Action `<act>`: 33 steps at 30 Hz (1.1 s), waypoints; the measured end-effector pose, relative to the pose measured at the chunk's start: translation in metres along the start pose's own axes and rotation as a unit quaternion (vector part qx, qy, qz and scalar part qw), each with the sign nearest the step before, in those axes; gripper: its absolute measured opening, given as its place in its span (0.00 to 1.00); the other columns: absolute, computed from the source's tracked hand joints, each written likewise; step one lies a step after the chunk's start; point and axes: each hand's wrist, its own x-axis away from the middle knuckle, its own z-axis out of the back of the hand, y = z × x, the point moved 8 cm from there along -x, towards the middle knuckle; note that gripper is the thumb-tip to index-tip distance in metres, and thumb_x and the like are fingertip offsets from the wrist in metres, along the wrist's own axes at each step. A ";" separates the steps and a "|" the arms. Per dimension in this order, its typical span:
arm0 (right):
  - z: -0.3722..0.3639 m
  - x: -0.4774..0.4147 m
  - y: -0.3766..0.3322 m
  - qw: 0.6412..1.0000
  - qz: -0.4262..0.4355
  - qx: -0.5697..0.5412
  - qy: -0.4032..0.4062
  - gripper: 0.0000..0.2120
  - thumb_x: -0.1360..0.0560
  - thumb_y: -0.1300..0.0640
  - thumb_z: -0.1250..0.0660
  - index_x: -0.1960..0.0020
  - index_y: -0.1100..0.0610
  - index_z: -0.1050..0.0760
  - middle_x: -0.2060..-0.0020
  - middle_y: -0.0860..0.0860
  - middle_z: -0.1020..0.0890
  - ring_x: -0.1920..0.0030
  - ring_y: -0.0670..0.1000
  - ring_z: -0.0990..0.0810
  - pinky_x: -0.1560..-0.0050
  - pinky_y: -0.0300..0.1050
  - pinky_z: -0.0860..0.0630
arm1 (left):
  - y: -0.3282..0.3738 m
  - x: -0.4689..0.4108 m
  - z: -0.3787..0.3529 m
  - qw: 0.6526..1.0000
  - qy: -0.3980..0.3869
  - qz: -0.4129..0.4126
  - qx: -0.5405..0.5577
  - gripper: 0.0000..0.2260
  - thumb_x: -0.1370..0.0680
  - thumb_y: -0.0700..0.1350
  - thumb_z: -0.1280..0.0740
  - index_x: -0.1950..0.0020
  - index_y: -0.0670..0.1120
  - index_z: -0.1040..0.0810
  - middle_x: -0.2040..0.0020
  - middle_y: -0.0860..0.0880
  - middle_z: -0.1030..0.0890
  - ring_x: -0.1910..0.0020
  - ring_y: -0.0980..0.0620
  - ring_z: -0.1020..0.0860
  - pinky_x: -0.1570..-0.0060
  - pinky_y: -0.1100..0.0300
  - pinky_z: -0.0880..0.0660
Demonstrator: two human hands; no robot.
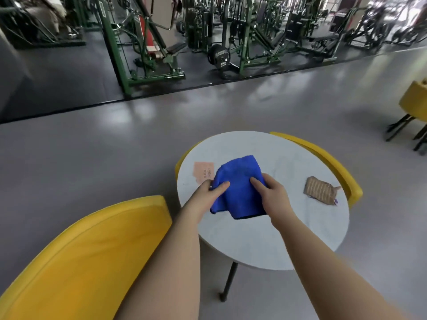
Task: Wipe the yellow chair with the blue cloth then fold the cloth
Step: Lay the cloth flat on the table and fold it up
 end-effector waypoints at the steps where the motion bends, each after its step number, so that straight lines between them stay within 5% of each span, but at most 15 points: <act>1: 0.005 -0.007 -0.001 1.000 0.014 0.017 -0.014 0.08 0.21 0.53 0.37 0.46 0.47 0.21 0.53 0.42 0.16 0.49 0.45 0.19 0.49 0.41 0.24 | -0.006 -0.007 0.005 0.999 -0.012 0.017 -0.026 0.29 0.27 0.62 0.29 0.30 0.55 0.32 0.36 0.53 0.22 0.40 0.50 0.22 0.37 0.49 0.26; 4: 0.016 -0.028 -0.004 0.996 0.038 0.068 -0.038 0.12 0.20 0.54 0.38 0.42 0.42 0.22 0.48 0.38 0.18 0.47 0.41 0.20 0.47 0.39 0.25 | -0.008 -0.032 0.015 0.995 -0.045 0.026 -0.082 0.42 0.30 0.57 0.24 0.22 0.60 0.45 0.29 0.57 0.35 0.31 0.54 0.35 0.33 0.55 0.36; 7: 0.021 -0.052 -0.007 0.991 0.056 0.103 -0.056 0.13 0.20 0.56 0.38 0.44 0.40 0.21 0.51 0.38 0.17 0.49 0.41 0.19 0.49 0.38 0.24 | 0.020 -0.060 -0.002 0.988 -0.089 -0.013 -0.129 0.40 0.28 0.52 0.24 0.24 0.64 0.44 0.30 0.61 0.37 0.33 0.58 0.39 0.32 0.54 0.39; 10: 0.030 -0.080 -0.008 0.978 0.097 0.175 -0.055 0.15 0.20 0.57 0.39 0.46 0.37 0.22 0.51 0.40 0.18 0.50 0.43 0.21 0.50 0.39 0.25 | 0.046 -0.087 -0.037 0.977 -0.126 -0.062 -0.158 0.32 0.25 0.49 0.28 0.26 0.61 0.37 0.32 0.63 0.31 0.33 0.57 0.32 0.38 0.59 0.32; 13: 0.046 -0.103 -0.011 0.925 0.197 0.325 -0.006 0.15 0.22 0.59 0.37 0.44 0.41 0.21 0.56 0.45 0.21 0.53 0.49 0.28 0.52 0.44 0.29 | 0.062 -0.108 -0.065 0.978 -0.099 -0.091 -0.163 0.17 0.19 0.46 0.36 0.30 0.52 0.29 0.36 0.55 0.23 0.40 0.55 0.25 0.55 0.69 0.31; 16: 0.059 -0.099 -0.008 0.854 0.314 0.411 0.064 0.13 0.25 0.60 0.34 0.43 0.51 0.20 0.56 0.48 0.21 0.58 0.52 0.31 0.58 0.48 0.28 | 0.061 -0.122 -0.079 0.967 -0.032 -0.165 -0.191 0.15 0.17 0.40 0.40 0.31 0.46 0.25 0.33 0.50 0.25 0.34 0.53 0.29 0.45 0.68 0.33; 18: 0.053 -0.084 0.024 0.810 0.349 0.466 0.065 0.15 0.27 0.60 0.34 0.41 0.53 0.22 0.53 0.50 0.21 0.59 0.55 0.29 0.59 0.49 0.29 | 0.024 -0.122 -0.087 0.938 -0.015 -0.231 -0.257 0.21 0.18 0.40 0.41 0.24 0.49 0.34 0.27 0.50 0.31 0.25 0.50 0.37 0.33 0.65 0.41; 20: 0.035 -0.065 0.092 0.789 0.338 0.513 -0.018 0.15 0.27 0.55 0.35 0.40 0.51 0.25 0.48 0.50 0.22 0.55 0.56 0.26 0.56 0.50 0.29 | -0.057 -0.115 -0.095 0.896 -0.040 -0.253 -0.362 0.27 0.20 0.46 0.43 0.23 0.62 0.43 0.22 0.55 0.40 0.21 0.51 0.47 0.28 0.54 0.40; 23: 0.018 -0.026 0.213 0.771 0.262 0.561 -0.152 0.24 0.32 0.39 0.34 0.38 0.44 0.29 0.44 0.43 0.24 0.46 0.50 0.26 0.51 0.43 0.29 | -0.178 -0.089 -0.096 0.859 -0.056 -0.198 -0.469 0.27 0.31 0.56 0.41 0.30 0.64 0.32 0.20 0.59 0.49 0.21 0.54 0.51 0.39 0.54 0.29; 25: 0.019 -0.008 0.258 0.801 0.199 0.542 -0.160 0.32 0.37 0.35 0.33 0.35 0.43 0.31 0.41 0.40 0.26 0.46 0.48 0.24 0.53 0.40 0.30 | -0.208 -0.069 -0.097 0.868 -0.028 -0.213 -0.447 0.22 0.33 0.59 0.39 0.38 0.61 0.26 0.20 0.59 0.47 0.21 0.55 0.50 0.39 0.59 0.35; 27: 0.028 -0.007 0.262 0.849 0.158 0.496 -0.093 0.37 0.37 0.36 0.33 0.30 0.45 0.35 0.39 0.41 0.27 0.46 0.48 0.24 0.50 0.39 0.34 | -0.198 -0.057 -0.094 0.862 0.051 -0.256 -0.434 0.14 0.24 0.61 0.43 0.43 0.60 0.26 0.23 0.56 0.37 0.21 0.54 0.46 0.36 0.56 0.38; 30: 0.041 -0.028 0.248 0.868 0.137 0.478 0.017 0.36 0.35 0.35 0.32 0.31 0.48 0.31 0.36 0.44 0.27 0.39 0.50 0.29 0.45 0.41 0.33 | -0.166 -0.068 -0.099 0.875 0.116 -0.249 -0.398 0.21 0.28 0.67 0.39 0.40 0.58 0.26 0.32 0.50 0.26 0.27 0.45 0.35 0.40 0.50 0.34; 33: 0.035 -0.061 0.250 0.861 0.085 0.501 0.007 0.35 0.36 0.31 0.34 0.34 0.48 0.27 0.32 0.46 0.29 0.34 0.52 0.33 0.44 0.49 0.30 | -0.155 -0.102 -0.115 0.871 0.097 -0.217 -0.430 0.33 0.36 0.65 0.30 0.33 0.54 0.29 0.31 0.49 0.27 0.31 0.43 0.32 0.43 0.45 0.28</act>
